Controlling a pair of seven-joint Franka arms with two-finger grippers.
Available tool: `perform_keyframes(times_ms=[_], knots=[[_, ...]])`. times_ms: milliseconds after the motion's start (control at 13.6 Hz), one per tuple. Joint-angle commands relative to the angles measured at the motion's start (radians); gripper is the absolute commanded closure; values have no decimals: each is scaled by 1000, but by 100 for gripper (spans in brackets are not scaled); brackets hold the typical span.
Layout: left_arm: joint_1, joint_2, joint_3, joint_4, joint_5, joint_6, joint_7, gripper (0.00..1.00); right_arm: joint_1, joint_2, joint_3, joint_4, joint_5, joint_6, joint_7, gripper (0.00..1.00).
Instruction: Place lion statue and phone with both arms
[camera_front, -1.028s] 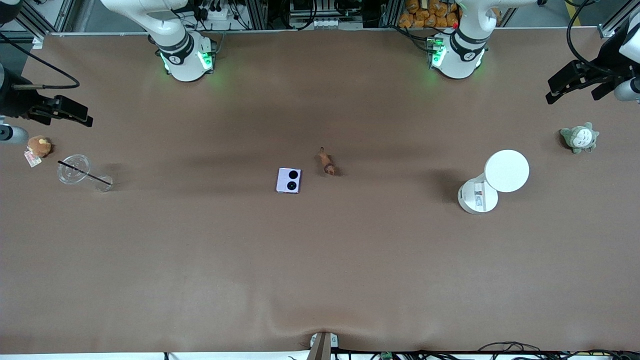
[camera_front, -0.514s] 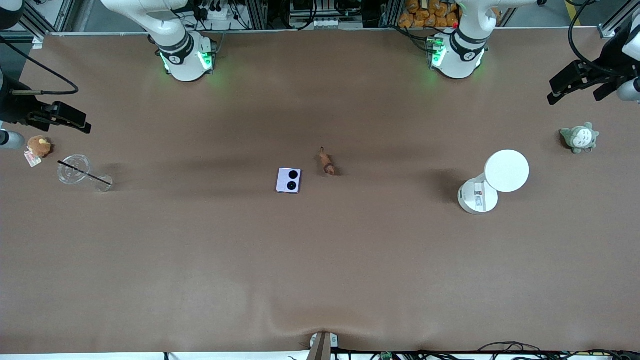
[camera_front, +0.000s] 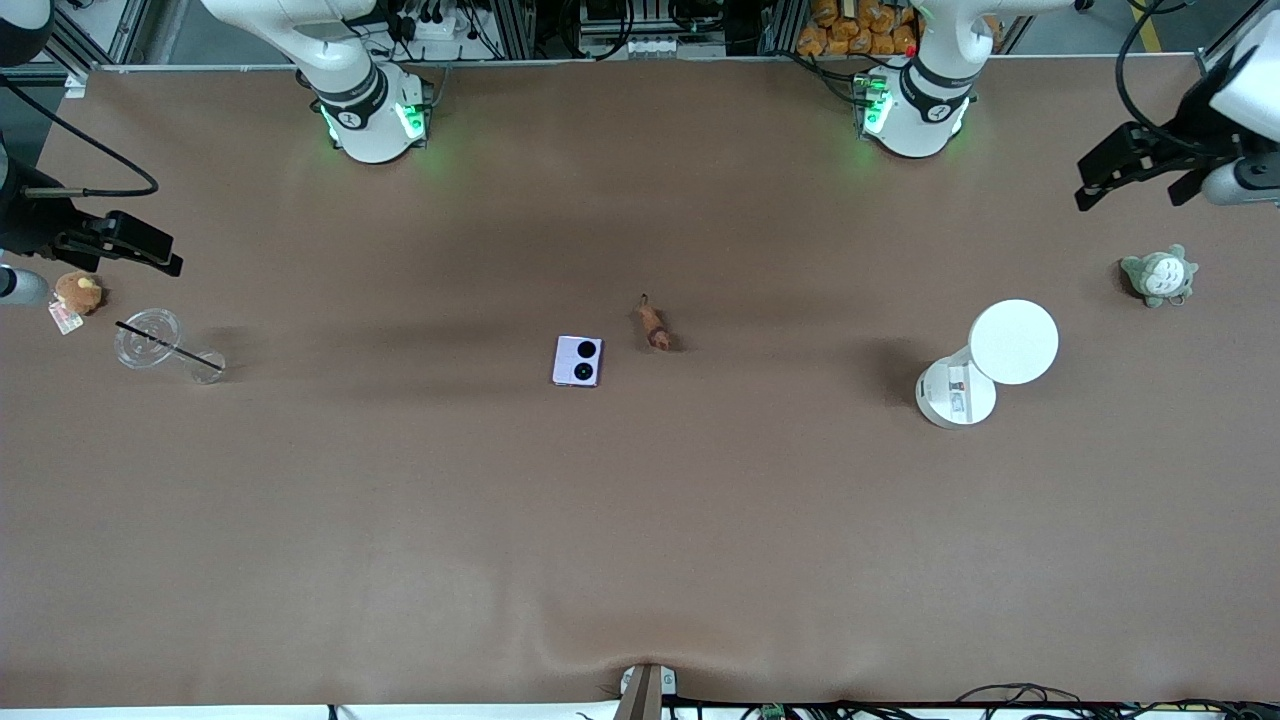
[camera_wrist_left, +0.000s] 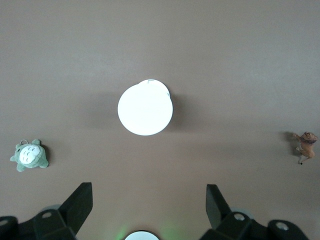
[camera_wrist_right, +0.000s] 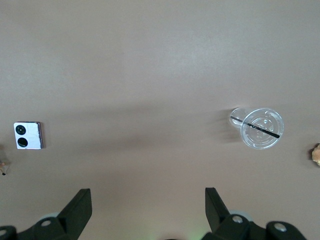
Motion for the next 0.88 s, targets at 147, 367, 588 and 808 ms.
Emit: perform_keyframes(times_ms=[147,367,588,808], knots=[[-23,124,-140,22,-23,73,-97,0,2,-2,2,-4,-2,8,2,0],[-57,236,-252,15,-13,190,-339,0,2,8,2,-4,6,8,2,0],[-159,369,-287,15,20,314,-626,0,2,11,2,-4,9,5,2,0],[-299,520,-287,18,111,466,-940,0,0,13,2,-4,9,0,2,0]])
